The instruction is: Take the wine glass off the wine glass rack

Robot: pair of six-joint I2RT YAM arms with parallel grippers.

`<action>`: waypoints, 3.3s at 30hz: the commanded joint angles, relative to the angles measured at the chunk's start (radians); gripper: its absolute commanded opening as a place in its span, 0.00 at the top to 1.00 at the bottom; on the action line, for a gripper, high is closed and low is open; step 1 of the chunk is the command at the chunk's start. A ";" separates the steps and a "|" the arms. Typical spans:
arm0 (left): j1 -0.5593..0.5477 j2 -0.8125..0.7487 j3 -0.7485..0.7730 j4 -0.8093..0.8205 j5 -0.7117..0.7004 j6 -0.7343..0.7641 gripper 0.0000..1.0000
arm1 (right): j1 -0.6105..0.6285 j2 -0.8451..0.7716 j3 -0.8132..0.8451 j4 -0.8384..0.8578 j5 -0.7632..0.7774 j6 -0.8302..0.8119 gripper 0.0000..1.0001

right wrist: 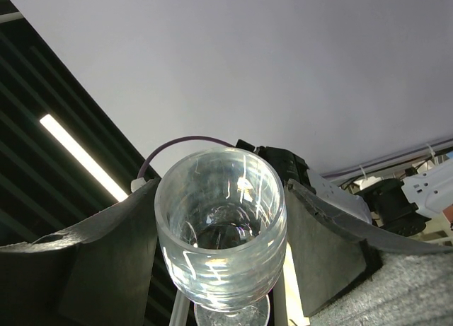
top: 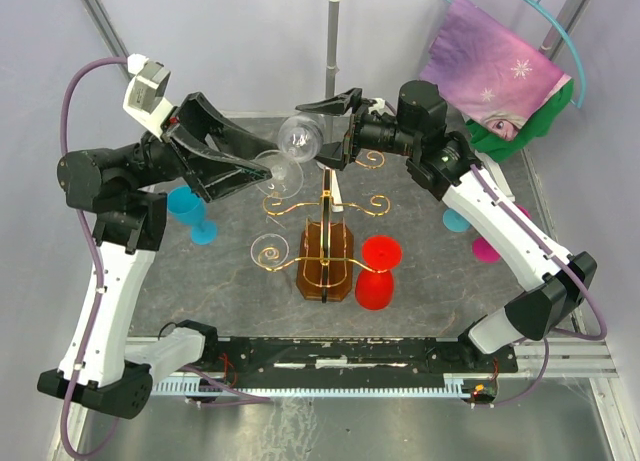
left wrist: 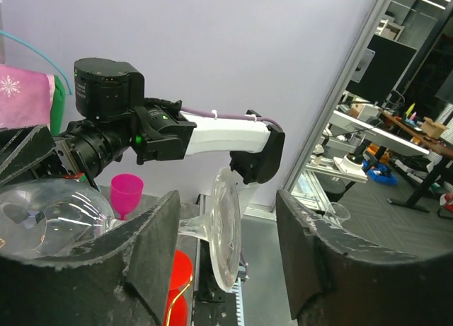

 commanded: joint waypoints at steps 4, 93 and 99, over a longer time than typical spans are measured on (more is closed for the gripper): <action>-0.003 -0.020 0.010 -0.003 -0.011 0.042 0.29 | 0.006 -0.041 0.016 0.056 0.025 0.007 0.32; -0.003 -0.237 0.036 -0.813 -0.834 0.460 0.01 | -0.630 0.294 0.449 -0.616 0.661 -1.468 0.38; -0.003 -0.251 0.003 -0.812 -0.839 0.452 0.01 | -0.492 0.192 0.228 -0.385 0.899 -1.666 0.38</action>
